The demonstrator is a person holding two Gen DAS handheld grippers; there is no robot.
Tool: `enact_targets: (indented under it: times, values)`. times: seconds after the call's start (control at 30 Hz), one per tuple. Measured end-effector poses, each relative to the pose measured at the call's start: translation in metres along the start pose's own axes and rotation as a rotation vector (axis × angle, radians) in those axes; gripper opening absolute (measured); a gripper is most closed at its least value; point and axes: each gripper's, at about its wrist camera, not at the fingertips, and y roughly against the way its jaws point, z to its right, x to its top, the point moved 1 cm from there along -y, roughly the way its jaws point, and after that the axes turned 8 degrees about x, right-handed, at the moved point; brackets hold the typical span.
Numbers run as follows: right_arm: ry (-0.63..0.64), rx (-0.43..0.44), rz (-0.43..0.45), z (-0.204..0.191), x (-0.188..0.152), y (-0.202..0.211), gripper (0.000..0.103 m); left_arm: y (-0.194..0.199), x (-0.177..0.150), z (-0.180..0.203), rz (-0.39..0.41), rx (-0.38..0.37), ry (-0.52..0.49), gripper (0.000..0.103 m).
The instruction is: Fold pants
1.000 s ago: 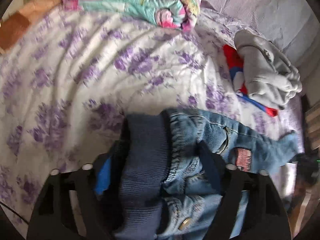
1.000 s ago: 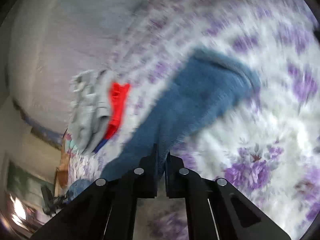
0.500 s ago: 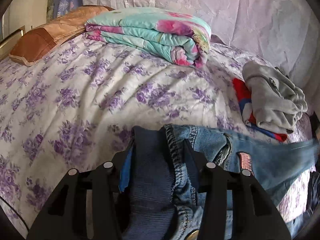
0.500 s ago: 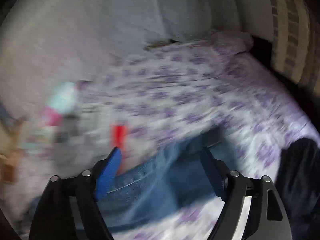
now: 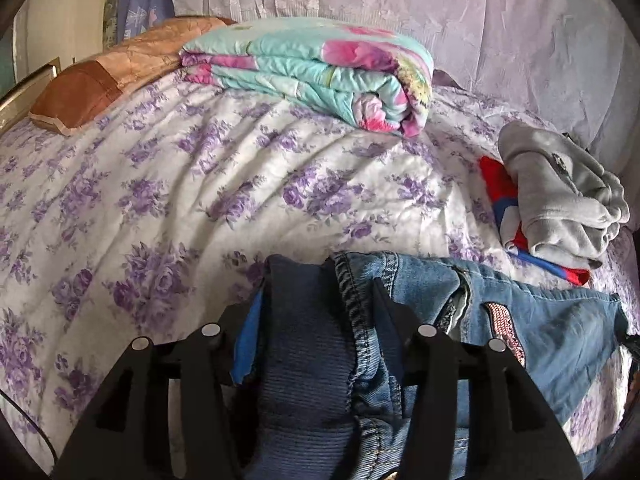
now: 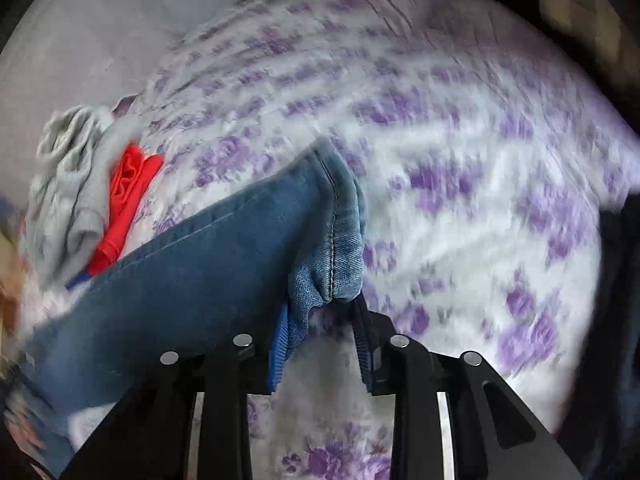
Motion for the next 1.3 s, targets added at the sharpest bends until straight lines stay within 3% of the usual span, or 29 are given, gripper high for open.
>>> enact_targets:
  times: [0.07,0.13,0.2,0.23,0.3,0.37,0.43,0.5,0.53,0.6,0.63,0.7,0.77,0.8,0.83,0.9,0.97,1.07,1.13,1.17,1.23,1.3]
  values:
    - [0.06,-0.032,0.052,-0.018,0.007,0.031,0.023,0.004,-0.001,0.004,0.021,0.018,-0.023,0.05]
    - [0.145,-0.118,0.077,-0.034,0.005,0.056,0.027,0.002,-0.003,0.008,0.021,0.035,-0.043,0.05]
    - [0.166,-0.205,0.011,-0.03,-0.003,0.044,0.032,-0.008,-0.003,0.011,-0.001,0.068,-0.052,0.054]
    - [0.172,-0.256,-0.067,-0.016,-0.011,0.022,0.039,-0.014,-0.003,0.012,-0.014,0.083,-0.058,0.056]
    - [0.154,-0.272,-0.162,0.005,-0.026,-0.008,0.044,-0.019,-0.001,0.015,-0.036,0.1,-0.072,0.057]
    - [0.078,-0.259,-0.058,0.015,-0.026,0.015,0.05,-0.014,0.001,0.013,-0.037,0.083,-0.075,0.057]
    - [0.071,-0.295,0.084,0.006,-0.024,0.051,0.053,0.002,0.005,0.003,-0.045,0.004,-0.043,0.057]
    - [0.099,-0.231,0.197,-0.014,-0.025,0.083,0.058,0.028,0.006,-0.005,-0.024,-0.05,-0.023,0.055]
    - [0.109,-0.11,0.212,-0.027,-0.027,0.092,0.06,0.046,0.005,-0.004,0.007,-0.063,-0.035,0.055]
    - [0.132,0.088,0.095,-0.053,-0.034,0.077,0.057,0.065,-0.002,0.007,0.03,-0.095,-0.087,0.057]
    - [0.14,0.115,0.046,-0.062,-0.038,0.064,0.057,0.069,-0.01,0.02,0.02,-0.105,-0.137,0.058]
    - [0.167,0.094,-0.023,-0.069,-0.044,0.035,0.057,0.058,-0.027,0.044,-0.034,-0.079,-0.223,0.06]
    - [0.13,0.01,-0.138,-0.057,-0.056,-0.009,0.057,0.031,-0.04,0.057,-0.106,-0.011,-0.262,0.061]
    - [0.108,0.023,-0.158,-0.048,-0.059,-0.018,0.058,0.014,-0.044,0.058,-0.122,0.04,-0.273,0.062]
    - [0.139,0.024,-0.116,-0.05,-0.058,-0.017,0.058,0.004,-0.045,0.057,-0.117,0.054,-0.281,0.063]
    - [0.13,0.009,-0.126,-0.053,-0.057,-0.012,0.058,0.004,-0.045,0.061,-0.11,0.076,-0.302,0.063]
    - [0.11,0.059,-0.115,-0.058,-0.059,0.004,0.059,0.013,-0.041,0.062,-0.11,0.057,-0.301,0.063]
    - [0.155,0.13,-0.037,-0.084,-0.062,0.029,0.062,0.041,-0.029,0.041,-0.081,-0.071,-0.225,0.063]
    - [0.206,0.223,-0.008,-0.108,-0.059,0.046,0.073,0.062,-0.012,0.026,-0.03,-0.101,-0.188,0.073]
    - [0.237,0.259,-0.008,-0.12,-0.056,0.049,0.074,0.068,-0.003,0.018,-0.01,-0.103,-0.175,0.085]
    - [0.353,0.329,-0.03,-0.159,-0.048,0.048,0.075,0.065,0.022,-0.003,-0.001,-0.096,-0.15,0.088]
    - [0.454,0.342,-0.056,-0.194,-0.042,0.04,0.081,0.043,0.036,-0.013,-0.063,-0.107,-0.181,0.088]
